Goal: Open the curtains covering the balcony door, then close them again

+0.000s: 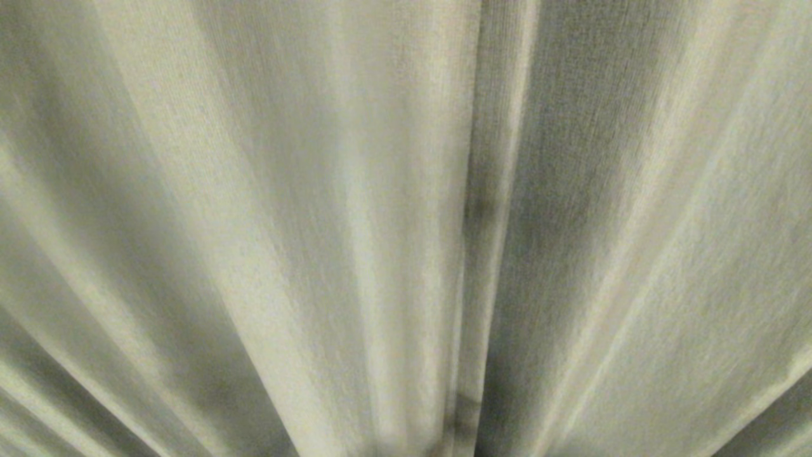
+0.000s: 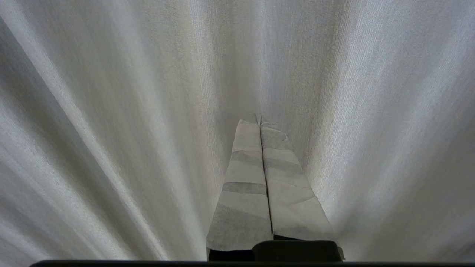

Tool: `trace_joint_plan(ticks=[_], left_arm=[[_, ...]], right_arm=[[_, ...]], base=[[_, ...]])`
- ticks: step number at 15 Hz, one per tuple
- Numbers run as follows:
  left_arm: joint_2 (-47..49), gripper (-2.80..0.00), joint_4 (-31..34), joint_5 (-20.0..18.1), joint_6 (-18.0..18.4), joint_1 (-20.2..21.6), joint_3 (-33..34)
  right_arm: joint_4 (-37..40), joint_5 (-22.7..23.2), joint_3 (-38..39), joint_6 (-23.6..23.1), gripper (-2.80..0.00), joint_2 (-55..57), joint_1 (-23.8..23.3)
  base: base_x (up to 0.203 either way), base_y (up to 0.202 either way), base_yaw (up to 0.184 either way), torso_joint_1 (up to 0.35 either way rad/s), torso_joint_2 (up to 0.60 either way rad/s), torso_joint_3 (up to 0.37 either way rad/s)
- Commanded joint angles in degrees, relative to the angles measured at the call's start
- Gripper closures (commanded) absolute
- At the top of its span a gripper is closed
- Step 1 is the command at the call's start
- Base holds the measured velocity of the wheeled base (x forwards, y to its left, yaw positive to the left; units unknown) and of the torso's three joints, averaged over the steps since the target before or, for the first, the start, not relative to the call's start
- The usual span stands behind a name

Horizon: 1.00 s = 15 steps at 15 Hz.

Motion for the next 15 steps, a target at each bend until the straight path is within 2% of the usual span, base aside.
trace_joint_plan(ticks=[1, 10, 15], left_arm=[[0.0, 0.0, -0.1, 0.0, 0.0, 0.0, 0.0], [0.0, 0.0, -0.1, 0.0, 0.0, 0.0, 0.0], [0.0, 0.0, -0.1, 0.0, 0.0, 0.0, 0.0]], right_arm=[[0.0, 0.0, 0.0, 0.0, 0.0, 0.1, 0.0], [0.0, -0.5, 0.0, 0.3, 0.0, 0.1, 0.0], [-0.2, -1.1, 0.0, 1.9, 0.0, 0.1, 0.0]], base=[[0.0, 0.0, 0.0, 0.0, 0.0, 0.0], [0.0, 0.0, 0.0, 0.0, 0.0, 0.0], [0.0, 0.0, 0.0, 0.0, 0.0, 0.0]])
